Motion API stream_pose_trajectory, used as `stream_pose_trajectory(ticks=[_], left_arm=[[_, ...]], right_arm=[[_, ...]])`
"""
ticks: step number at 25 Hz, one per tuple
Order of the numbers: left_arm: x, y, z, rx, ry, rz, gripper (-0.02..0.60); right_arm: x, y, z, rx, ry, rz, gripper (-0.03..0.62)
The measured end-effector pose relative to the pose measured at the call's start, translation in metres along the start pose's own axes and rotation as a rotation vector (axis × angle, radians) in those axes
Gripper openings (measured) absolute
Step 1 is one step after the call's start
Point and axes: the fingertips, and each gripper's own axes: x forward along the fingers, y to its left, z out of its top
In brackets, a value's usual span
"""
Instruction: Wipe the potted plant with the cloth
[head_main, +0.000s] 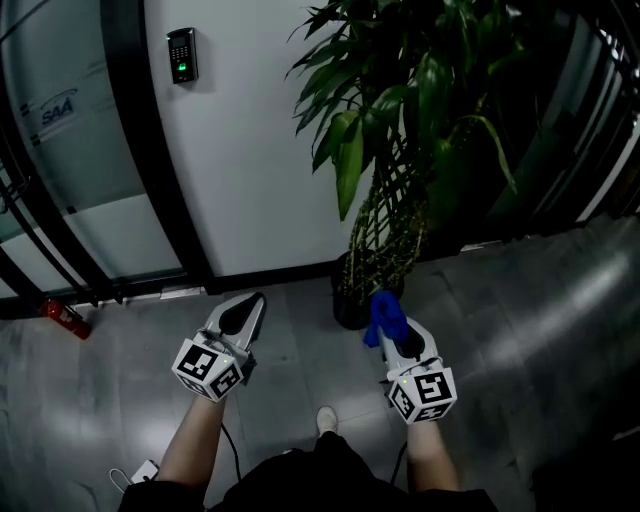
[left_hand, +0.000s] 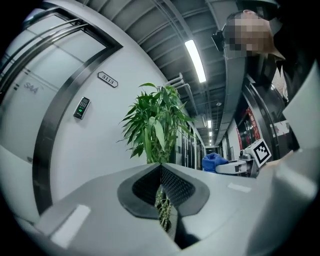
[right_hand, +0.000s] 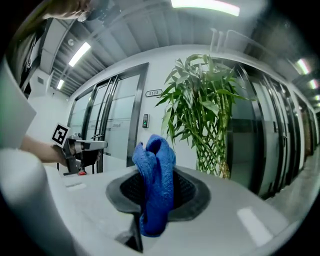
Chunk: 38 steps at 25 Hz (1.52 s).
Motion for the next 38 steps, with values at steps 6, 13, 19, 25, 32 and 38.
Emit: stream_pose_trajectory(ticks=[6, 13, 19, 25, 32, 38], left_arm=[[-0.026, -0.033, -0.007, -0.048, -0.006, 0.033, 0.009], [-0.032, -0.091, -0.013, -0.045, -0.015, 0.073, 0.009], [-0.023, -0.13, -0.003, -0.001, -0.013, 0.068, 0.009], [-0.016, -0.141, -0.016, 0.013, -0.015, 0.085, 0.009], [-0.009, -0.155, -0.016, 0.01, -0.02, 0.056, 0.009], [-0.013, -0.161, -0.019, 0.013, -0.016, 0.048, 0.009]], right_arm=[[-0.045, -0.006, 0.013, 0.031, -0.054, 0.001, 0.095], [-0.092, -0.033, 0.016, 0.014, -0.087, 0.025, 0.095], [-0.121, -0.058, 0.018, 0.124, -0.135, 0.033, 0.095], [-0.133, -0.066, 0.011, 0.149, -0.145, 0.037, 0.095], [-0.141, -0.069, 0.004, 0.161, -0.14, 0.013, 0.094], [-0.15, -0.075, -0.002, 0.158, -0.126, -0.01, 0.092]])
